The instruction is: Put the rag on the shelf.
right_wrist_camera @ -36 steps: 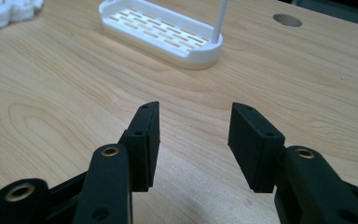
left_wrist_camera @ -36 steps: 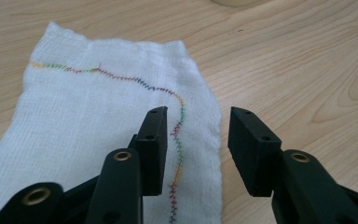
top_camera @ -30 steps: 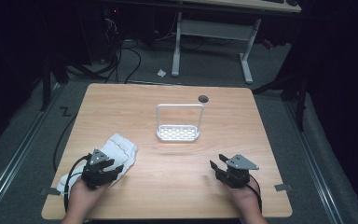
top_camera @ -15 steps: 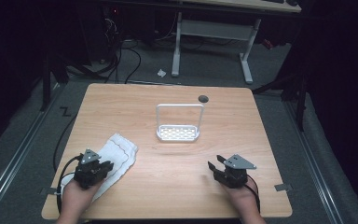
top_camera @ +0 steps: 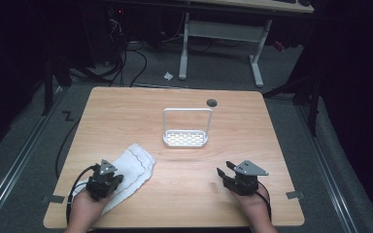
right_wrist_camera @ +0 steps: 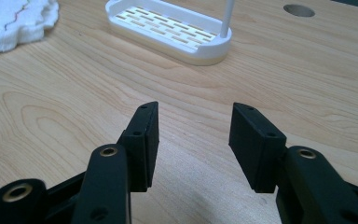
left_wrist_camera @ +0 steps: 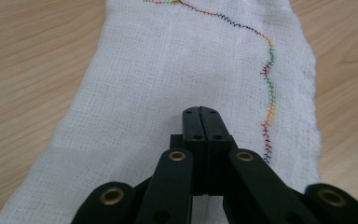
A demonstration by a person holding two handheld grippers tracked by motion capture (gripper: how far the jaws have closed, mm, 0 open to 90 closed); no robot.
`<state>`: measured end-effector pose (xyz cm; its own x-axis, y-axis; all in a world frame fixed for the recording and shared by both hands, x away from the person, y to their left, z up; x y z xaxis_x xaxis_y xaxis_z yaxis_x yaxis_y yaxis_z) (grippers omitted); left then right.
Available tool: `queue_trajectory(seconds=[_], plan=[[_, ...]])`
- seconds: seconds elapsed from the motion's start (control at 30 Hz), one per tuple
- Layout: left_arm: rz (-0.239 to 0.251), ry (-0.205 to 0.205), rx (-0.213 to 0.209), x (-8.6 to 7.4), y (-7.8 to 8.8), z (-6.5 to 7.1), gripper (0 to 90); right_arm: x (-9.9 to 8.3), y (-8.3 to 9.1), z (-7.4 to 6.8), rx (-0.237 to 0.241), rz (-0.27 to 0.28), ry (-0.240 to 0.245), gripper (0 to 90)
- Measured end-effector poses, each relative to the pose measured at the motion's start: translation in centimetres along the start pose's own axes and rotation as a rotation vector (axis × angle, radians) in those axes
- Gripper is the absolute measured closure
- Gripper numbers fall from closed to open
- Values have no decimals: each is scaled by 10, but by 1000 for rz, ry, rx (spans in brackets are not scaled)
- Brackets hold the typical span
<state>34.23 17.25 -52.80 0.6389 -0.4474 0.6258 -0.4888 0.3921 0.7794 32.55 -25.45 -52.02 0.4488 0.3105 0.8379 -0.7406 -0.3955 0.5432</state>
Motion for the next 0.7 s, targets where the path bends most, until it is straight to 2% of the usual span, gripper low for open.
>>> queue_trajectory(seconds=[0.1,0.17,0.33,0.43,0.53,0.57,0.6,0.63,0.67,0.7], plan=[[-11,-44,-34,8,-6,18,900,0,0,-1,3,-2,-3,528],[-20,-87,-41,15,-12,32,900,0,-1,-2,5,-1,-1,528],[-28,-156,-80,29,-23,61,900,0,-1,-6,14,-2,7,528],[-26,-165,-140,36,-30,79,900,0,0,-9,26,-1,10,530],[-16,-206,-181,44,-39,101,900,2,1,-14,43,6,14,535],[-8,-216,-212,47,-43,110,900,2,2,-16,46,7,16,535],[-8,-216,-212,47,-43,110,900,2,2,-16,46,7,16,535],[4,-237,-207,49,-44,114,893,4,3,-23,49,12,35,543],[4,-237,-207,49,-44,114,846,4,3,-23,49,12,35,543],[21,-242,-194,49,-40,111,846,5,4,-25,54,14,43,546]])
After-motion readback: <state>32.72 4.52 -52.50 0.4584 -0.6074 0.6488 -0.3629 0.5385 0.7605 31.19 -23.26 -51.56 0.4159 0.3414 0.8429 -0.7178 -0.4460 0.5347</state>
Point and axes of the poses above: each handheld gripper's, and its own axes: y roughly backward along the jaws, x roughly out of its top, z roughly to its right, the point moved 1 cm from there along -y, roughly forward along the jaws, and after that the axes turned 2 degrees about -z, right-handed, at the moved point
